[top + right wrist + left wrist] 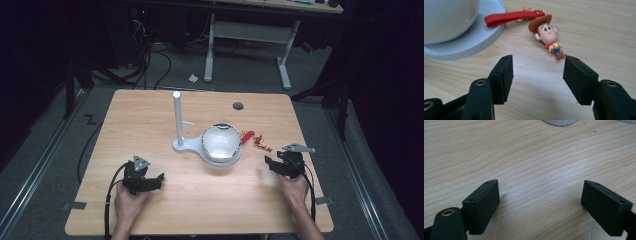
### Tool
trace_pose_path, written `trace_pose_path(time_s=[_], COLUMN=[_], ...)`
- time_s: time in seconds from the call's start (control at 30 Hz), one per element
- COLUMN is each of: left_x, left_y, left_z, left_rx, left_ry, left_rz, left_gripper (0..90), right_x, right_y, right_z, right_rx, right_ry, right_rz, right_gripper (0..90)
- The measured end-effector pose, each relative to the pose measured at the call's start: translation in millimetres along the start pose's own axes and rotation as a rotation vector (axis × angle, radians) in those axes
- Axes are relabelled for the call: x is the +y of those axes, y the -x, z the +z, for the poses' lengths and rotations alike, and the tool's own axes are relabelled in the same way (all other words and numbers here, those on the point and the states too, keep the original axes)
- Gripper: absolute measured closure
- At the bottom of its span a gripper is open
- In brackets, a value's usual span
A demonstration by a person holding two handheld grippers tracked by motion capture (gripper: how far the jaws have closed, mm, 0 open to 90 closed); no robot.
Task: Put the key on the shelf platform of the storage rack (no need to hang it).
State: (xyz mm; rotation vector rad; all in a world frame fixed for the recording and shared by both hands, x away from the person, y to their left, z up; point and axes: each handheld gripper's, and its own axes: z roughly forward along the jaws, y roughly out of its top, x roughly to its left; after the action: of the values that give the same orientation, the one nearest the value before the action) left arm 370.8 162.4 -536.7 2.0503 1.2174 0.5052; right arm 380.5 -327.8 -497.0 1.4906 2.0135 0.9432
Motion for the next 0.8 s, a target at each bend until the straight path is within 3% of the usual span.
trace_pose_path(time_s=[0.2, 0.4, 0.8], left_x=[0.0, 0.0, 0.0], left_y=[0.0, 0.0, 0.0], left_z=[0.0, 0.0, 0.0], left_rx=[0.000, 0.000, 0.000], left_ry=[0.000, 0.000, 0.000], left_rz=[0.000, 0.000, 0.000], left_gripper=[15.6, 15.6, 15.6], right_x=[17.9, 30.5, 43.3], right_y=[-2.6, 0.0, 2.4], right_z=[11.0, 24.1, 44.8], right_rx=[0.000, 0.002, -0.025], right_ry=[0.002, -0.008, -0.008], right_rz=[-0.033, -0.023, -0.043], right_gripper=[41.2, 40.9, 40.4])
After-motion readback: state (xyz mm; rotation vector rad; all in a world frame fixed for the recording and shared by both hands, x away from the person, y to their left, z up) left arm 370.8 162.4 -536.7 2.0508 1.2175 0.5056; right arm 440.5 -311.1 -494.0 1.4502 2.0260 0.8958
